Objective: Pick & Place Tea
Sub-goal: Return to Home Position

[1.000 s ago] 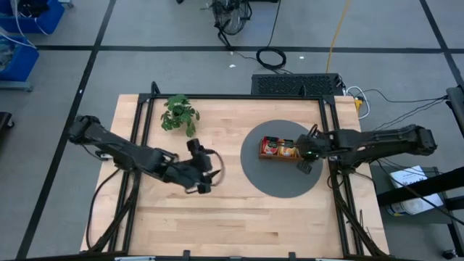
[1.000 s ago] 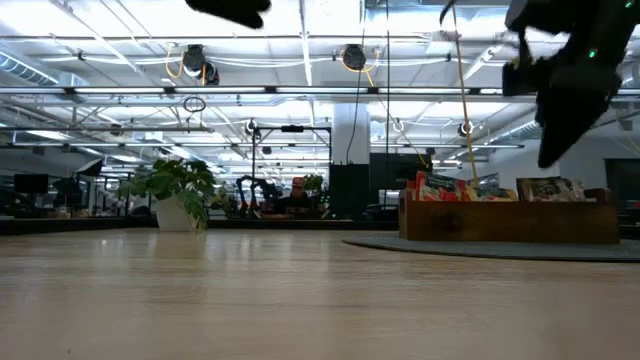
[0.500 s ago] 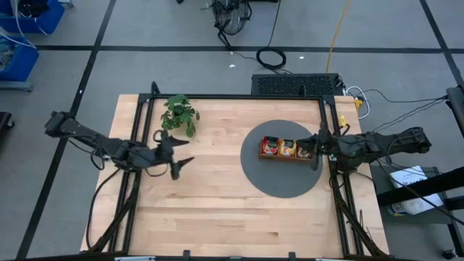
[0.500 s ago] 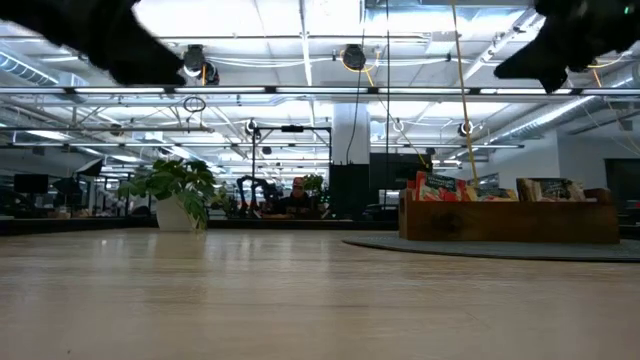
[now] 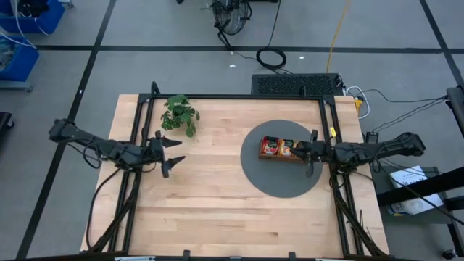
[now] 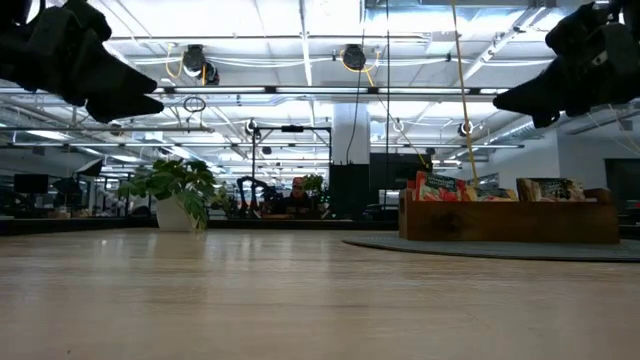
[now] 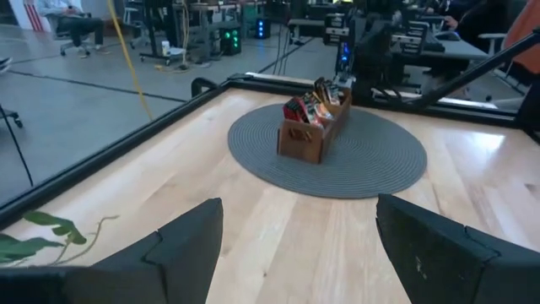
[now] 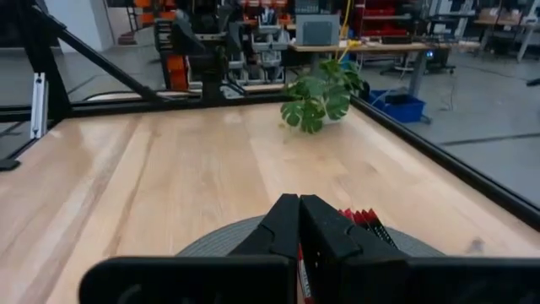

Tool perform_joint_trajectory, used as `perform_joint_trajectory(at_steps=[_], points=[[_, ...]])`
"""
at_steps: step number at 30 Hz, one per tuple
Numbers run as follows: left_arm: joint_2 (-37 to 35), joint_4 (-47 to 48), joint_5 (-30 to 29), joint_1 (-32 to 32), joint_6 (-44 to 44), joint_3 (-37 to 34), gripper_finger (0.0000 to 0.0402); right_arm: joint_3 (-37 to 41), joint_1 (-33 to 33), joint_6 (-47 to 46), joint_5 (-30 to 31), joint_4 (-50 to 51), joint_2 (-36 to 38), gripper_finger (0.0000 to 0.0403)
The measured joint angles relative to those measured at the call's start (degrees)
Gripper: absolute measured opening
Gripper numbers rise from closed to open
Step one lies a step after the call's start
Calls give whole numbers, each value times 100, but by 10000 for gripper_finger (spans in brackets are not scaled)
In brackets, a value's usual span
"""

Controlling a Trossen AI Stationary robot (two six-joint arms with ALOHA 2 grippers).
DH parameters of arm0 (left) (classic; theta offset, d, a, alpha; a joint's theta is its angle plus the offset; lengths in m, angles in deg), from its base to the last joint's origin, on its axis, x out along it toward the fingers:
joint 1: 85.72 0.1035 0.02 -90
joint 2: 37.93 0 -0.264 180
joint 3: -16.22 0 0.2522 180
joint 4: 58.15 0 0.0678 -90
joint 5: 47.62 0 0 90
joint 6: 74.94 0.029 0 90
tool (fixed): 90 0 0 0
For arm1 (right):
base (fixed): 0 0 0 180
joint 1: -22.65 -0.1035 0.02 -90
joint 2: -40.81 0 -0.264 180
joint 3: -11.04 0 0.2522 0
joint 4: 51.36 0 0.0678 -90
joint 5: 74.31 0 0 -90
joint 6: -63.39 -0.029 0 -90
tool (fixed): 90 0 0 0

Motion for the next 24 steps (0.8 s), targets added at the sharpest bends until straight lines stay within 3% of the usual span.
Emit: perform_joint_trajectory(at_steps=[4,10,14,19,24], points=[[-184,0,-2,0,-106,-175,306,153,1,139,-46,16,281,4],[-264,22,1,0,-186,-212,306,172,2,478,-742,114,1098,4],[-265,84,0,1,-150,-212,306,253,2,532,-743,279,1272,4],[-306,405,29,115,-283,-215,306,842,24,580,-766,-673,1269,4],[-308,433,707,327,-262,-215,306,904,26,588,-891,-609,1267,4]])
